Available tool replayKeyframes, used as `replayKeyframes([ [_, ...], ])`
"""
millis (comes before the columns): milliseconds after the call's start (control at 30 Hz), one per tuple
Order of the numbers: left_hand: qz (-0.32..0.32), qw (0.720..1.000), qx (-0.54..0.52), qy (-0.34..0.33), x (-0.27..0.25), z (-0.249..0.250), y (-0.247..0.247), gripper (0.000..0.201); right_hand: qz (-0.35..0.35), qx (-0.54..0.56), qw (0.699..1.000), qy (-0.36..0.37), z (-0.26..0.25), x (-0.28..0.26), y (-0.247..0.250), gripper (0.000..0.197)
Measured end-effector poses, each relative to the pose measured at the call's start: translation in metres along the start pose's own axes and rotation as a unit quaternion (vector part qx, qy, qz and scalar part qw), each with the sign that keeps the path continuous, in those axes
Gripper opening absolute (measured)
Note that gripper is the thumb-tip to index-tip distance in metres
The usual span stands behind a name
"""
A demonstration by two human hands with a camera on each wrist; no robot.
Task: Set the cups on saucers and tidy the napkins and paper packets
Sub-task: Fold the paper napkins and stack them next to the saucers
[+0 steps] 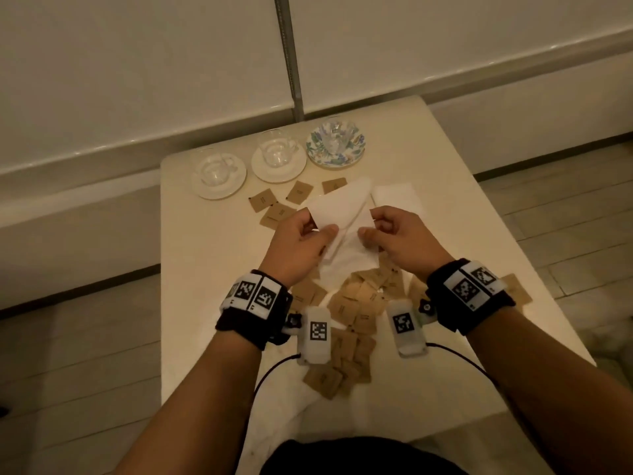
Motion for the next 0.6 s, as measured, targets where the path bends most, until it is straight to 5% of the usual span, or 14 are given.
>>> replayKeyframes([
  [300, 0.072, 0.993, -0.094, 0.013, -0.007, 0.005, -0.018, 0.019, -0.021, 0.075, 0.996, 0.033, -0.003, -0.01, 0.026, 0.009],
  [467, 0.035, 0.996, -0.059, 0.06, -0.018, -0.005, -0.024, 0.056, 0.007, 0.103, 0.995, 0.012, 0.003, -0.016, 0.034, 0.019],
  [600, 0.031, 0.998, -0.02, 0.046, -0.022, -0.008, -0.027, 0.037, -0.027, 0.093, 0.995, 0.006, 0.009, -0.022, 0.041, 0.017],
])
Point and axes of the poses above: each hand's wrist, its own x-axis towards the middle knuckle, its own y-axis out of the back of the hand, z = x × y, the point moved 1 cm from there along x, towards the middle knuckle, and after that the axes turned 11 degrees about -x, right-handed, at the moved point
